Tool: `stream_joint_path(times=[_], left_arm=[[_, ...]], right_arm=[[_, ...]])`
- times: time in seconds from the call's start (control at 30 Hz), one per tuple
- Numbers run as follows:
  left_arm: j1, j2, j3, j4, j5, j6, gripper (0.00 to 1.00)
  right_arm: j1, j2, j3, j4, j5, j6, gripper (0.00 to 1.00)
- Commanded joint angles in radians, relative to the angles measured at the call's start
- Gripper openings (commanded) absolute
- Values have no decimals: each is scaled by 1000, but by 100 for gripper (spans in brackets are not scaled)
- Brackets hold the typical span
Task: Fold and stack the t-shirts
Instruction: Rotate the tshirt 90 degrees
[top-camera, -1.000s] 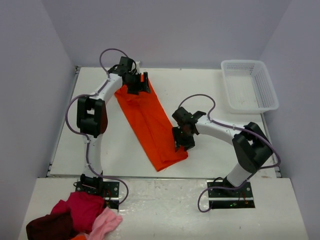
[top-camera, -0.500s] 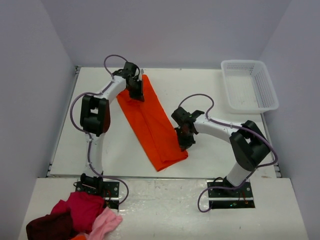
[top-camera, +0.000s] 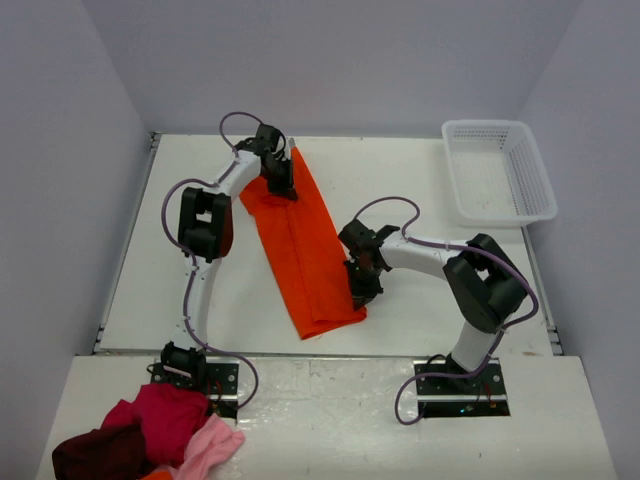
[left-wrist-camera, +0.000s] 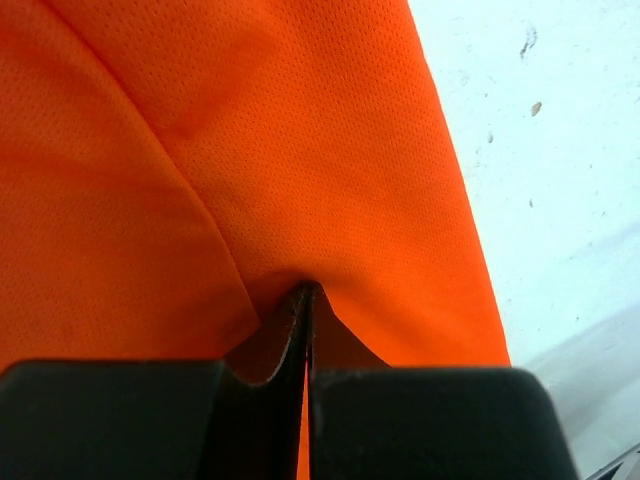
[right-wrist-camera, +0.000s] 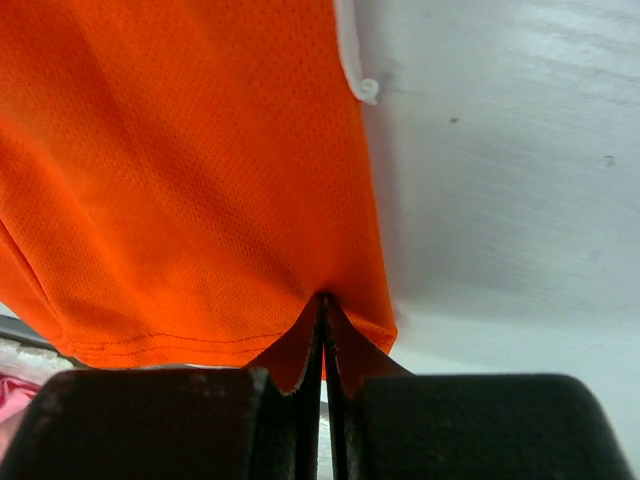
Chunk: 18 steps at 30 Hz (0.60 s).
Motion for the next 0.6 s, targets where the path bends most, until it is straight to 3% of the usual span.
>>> stream_joint_path(times=[0.0, 0.33, 0.57], left_arm=[[-2, 60, 40, 17, 31, 26, 0], [-18, 48, 24, 45, 102, 58, 0], [-25, 10, 4, 44, 70, 81, 0]], right_arm=[[41, 13, -60, 51, -24, 21, 0], [163, 22, -91, 80, -90, 81, 0], [187, 25, -37, 48, -30, 61, 0]])
